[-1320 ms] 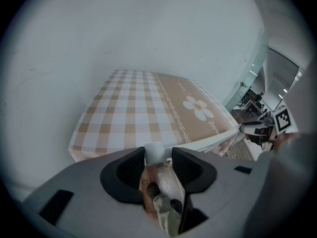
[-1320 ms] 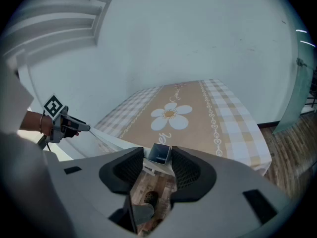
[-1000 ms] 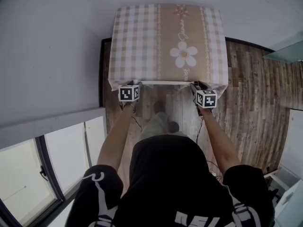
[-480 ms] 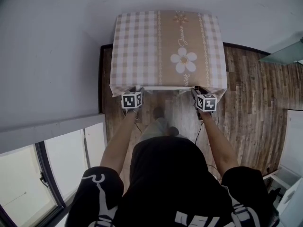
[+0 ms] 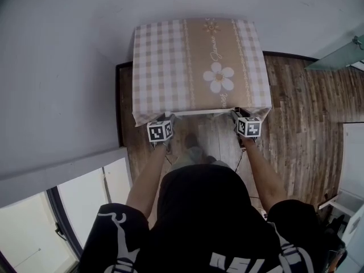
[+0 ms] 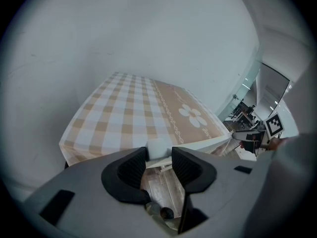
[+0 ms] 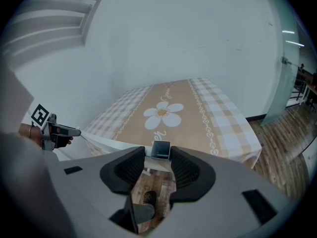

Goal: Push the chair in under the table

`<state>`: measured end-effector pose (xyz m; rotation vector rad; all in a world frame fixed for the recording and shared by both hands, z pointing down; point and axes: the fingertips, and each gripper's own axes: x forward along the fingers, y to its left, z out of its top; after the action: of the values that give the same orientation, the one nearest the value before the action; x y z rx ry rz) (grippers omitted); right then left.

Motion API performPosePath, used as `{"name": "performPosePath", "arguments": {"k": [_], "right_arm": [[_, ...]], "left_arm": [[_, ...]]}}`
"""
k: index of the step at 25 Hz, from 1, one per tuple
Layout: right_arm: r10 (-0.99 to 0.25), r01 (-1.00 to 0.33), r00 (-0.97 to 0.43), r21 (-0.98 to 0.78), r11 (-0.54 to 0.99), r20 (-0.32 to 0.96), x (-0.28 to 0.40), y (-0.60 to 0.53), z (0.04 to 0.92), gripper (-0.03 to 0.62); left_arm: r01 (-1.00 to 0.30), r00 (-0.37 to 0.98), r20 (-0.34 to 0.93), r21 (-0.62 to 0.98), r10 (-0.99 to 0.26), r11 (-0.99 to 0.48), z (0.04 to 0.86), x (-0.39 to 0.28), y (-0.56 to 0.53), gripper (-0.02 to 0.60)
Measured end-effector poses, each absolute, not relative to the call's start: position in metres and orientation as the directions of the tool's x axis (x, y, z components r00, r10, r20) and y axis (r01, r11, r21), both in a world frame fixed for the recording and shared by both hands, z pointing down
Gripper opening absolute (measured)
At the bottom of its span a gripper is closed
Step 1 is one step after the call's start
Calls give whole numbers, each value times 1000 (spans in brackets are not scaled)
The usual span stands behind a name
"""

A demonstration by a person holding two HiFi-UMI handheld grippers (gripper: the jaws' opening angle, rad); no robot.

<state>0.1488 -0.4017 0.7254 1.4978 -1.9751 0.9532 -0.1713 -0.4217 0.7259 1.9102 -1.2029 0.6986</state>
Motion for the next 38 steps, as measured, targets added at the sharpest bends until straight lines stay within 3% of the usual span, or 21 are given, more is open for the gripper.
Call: {"name": "performPosePath", "arguments": {"k": [7, 12, 23, 38], "right_arm": [[-632, -983, -181, -146, 107, 753, 151, -403, 722, 167], [-682, -988, -153, -117, 99, 715, 161, -415, 696, 140], [-757, -977, -213, -144, 157, 617, 188, -473, 644, 137], [-836, -939, -338, -207, 273, 433, 214, -529, 557, 107]], "left_arm": [[-895, 434, 781, 319, -449, -311, 718, -177, -424, 142], [-886, 463, 698, 356, -546, -297, 691, -179, -433, 127], [-890, 455, 541, 282, -707, -357, 608, -133, -498, 124], [-913, 407, 419, 221, -812, -343, 535, -78, -519, 114]]}}
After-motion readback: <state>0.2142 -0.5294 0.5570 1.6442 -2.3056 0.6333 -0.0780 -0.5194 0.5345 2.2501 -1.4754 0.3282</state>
